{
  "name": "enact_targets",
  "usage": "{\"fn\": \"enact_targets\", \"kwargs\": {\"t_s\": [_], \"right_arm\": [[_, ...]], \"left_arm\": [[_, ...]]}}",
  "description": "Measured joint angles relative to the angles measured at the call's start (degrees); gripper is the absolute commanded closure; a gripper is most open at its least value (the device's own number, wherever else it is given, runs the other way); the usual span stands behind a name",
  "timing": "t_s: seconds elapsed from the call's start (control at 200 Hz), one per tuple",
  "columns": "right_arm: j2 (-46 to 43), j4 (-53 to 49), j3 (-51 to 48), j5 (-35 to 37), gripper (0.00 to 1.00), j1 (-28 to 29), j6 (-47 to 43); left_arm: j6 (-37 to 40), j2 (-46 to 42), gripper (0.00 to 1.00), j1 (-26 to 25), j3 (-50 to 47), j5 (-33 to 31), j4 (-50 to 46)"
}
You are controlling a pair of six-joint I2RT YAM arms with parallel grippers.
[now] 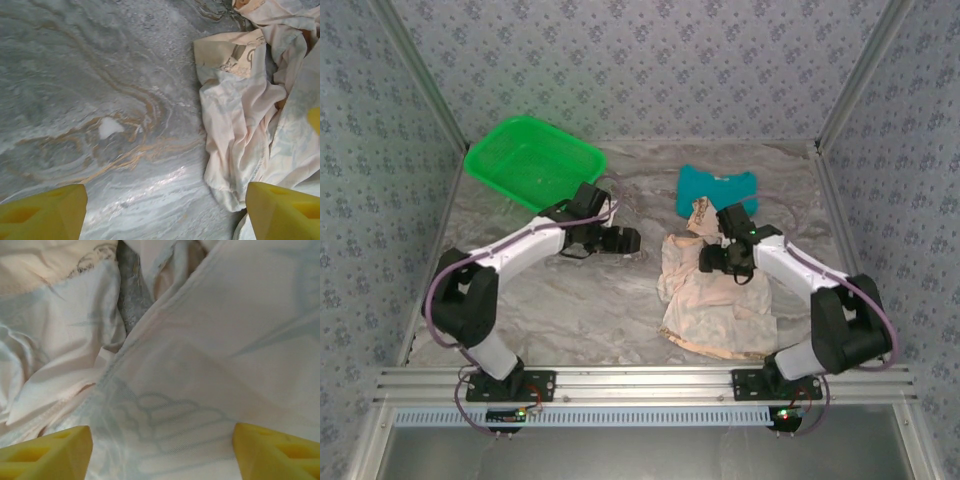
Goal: Fold the inside-out t-shirt
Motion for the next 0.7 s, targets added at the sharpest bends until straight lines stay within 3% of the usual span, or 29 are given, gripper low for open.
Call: {"fn": "enact_targets", "kwargs": {"t_s": [0.145,0.275,0.32,0.41,0.48,0.5,0.54,0.7], "right_arm": [[2.56,1.64,0.02,-1.07,1.00,1.81,0.52],[0.17,2.62,-0.90,-1.44,1.00,1.51,0.87],[-2.29,2.67,-1.77,-1.60,1.00,1.20,0.90],[-9.49,2.36,-3.26,-1.97,1.00,0.07,0.72],[-14.19,2.21,-3.26,-2.21,1.00,-1.29,0.70],[-15.39,2.12,-3.23,-2.34,0.94,-1.92,0.70],[-16.61,1.79,-3.15,-2.58,0.79,-3.06,0.59],[-14.45,-3.17,-1.60,-1.29,0.76,-6.73,0.90]], "left_arm": [[-0.70,8.59,0.15,-2.36,7.19,1.90,2.16],[-1.95,16.28,0.14,-5.01,14.16,2.71,4.39],[-2.25,18.73,0.19,-5.84,16.59,2.64,4.57],[-2.51,23.71,0.56,-7.39,22.05,1.40,3.85],[-2.56,26.64,0.92,-8.09,24.50,0.63,3.74],[-2.56,27.06,1.00,-8.28,24.55,0.42,3.72],[-2.56,27.47,1.00,-8.39,24.44,0.11,2.91],[-1.66,23.26,1.00,-6.88,16.92,-0.33,2.01]]}}
